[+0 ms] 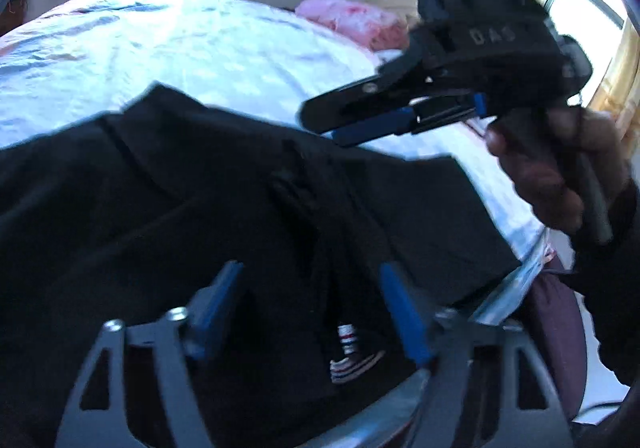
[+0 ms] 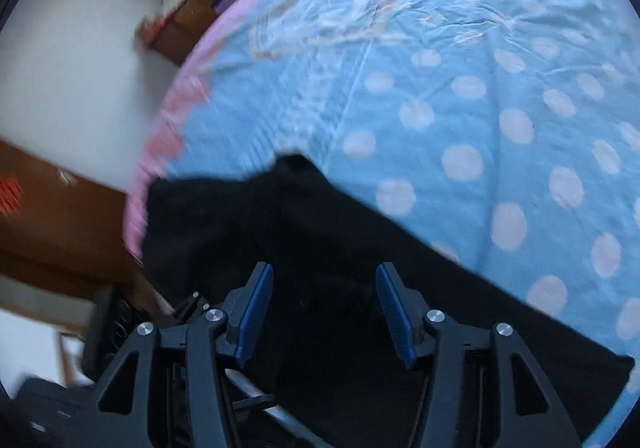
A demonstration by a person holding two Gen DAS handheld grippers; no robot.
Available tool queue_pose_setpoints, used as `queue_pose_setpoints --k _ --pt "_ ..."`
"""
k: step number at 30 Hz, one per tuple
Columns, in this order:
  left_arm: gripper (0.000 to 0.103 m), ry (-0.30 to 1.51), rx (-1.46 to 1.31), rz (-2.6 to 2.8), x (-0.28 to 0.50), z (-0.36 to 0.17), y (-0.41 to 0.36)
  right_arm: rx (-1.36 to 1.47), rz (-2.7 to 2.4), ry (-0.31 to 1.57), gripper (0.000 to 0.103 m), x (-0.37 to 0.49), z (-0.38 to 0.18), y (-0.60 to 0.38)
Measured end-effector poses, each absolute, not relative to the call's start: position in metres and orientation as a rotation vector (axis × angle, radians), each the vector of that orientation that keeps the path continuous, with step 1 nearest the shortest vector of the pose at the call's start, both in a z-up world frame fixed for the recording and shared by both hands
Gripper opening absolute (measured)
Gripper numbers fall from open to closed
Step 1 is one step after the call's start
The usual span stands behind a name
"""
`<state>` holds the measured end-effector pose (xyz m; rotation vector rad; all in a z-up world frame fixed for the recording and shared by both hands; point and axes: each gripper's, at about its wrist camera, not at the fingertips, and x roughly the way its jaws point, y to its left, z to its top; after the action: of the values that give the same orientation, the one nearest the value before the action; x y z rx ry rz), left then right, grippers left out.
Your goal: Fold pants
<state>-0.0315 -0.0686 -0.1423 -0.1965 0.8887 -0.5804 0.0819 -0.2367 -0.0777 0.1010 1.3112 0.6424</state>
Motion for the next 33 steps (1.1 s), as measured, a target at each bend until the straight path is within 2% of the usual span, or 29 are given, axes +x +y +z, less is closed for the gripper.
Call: queue_pose_setpoints --k 1,3,5,8,9,11,13,17,23,24,25,27,29,33 --pt "0.068 0.878 -0.19 -0.582 -0.03 -0.14 -0.072 0.087 0.63 1.312 0.055 0.078 -0.082 -0.235" --pt "0.054 0.891 -0.205 -0.616 -0.026 -0.138 -0.079 0.084 0.643 1.329 0.055 0.076 -0.094 -0.231" --pt "0.046 0.898 -0.22 -0.629 -0.02 -0.136 -0.074 0.046 0.632 1.333 0.055 0.075 -0.101 -0.23" --pt "0.023 0.905 -0.159 -0.611 -0.017 -0.142 -0.082 -0.032 0.619 1.286 0.042 0.073 -0.104 -0.224" --pt "0.016 0.906 -0.166 -0.62 -0.016 -0.141 -0.082 -0.038 0.63 1.265 0.031 0.071 -0.104 -0.224" --pt "0.014 0.912 -0.179 -0.621 -0.013 -0.139 -0.081 -0.042 0.641 1.234 0.023 0.068 -0.1 -0.221" --pt "0.013 0.913 -0.175 -0.621 -0.015 -0.136 -0.078 -0.043 0.652 1.187 0.006 0.064 -0.091 -0.215" --pt "0.013 0.928 -0.175 -0.58 -0.016 -0.141 -0.072 -0.011 0.663 1.164 0.004 0.066 -0.085 -0.216" --pt "0.024 0.946 -0.187 -0.589 -0.012 -0.138 -0.072 0.099 0.669 1.194 0.006 0.075 -0.105 -0.227" --pt "0.034 0.946 -0.188 -0.59 -0.013 -0.135 -0.071 0.116 0.658 1.198 0.011 0.075 -0.104 -0.231" --pt "0.04 0.941 -0.184 -0.58 -0.012 -0.132 -0.069 0.126 0.644 1.182 0.028 0.073 -0.1 -0.235" --pt "0.061 0.875 -0.159 -0.532 -0.022 -0.118 -0.053 0.144 0.639 1.116 0.047 0.063 -0.085 -0.246" --pt "0.073 0.818 -0.138 -0.496 -0.03 -0.102 -0.03 0.159 0.637 1.057 0.047 0.051 -0.069 -0.258" --pt "0.076 0.742 -0.037 -0.286 -0.041 -0.078 0.045 0.178 0.587 0.994 0.048 0.029 -0.054 -0.272"
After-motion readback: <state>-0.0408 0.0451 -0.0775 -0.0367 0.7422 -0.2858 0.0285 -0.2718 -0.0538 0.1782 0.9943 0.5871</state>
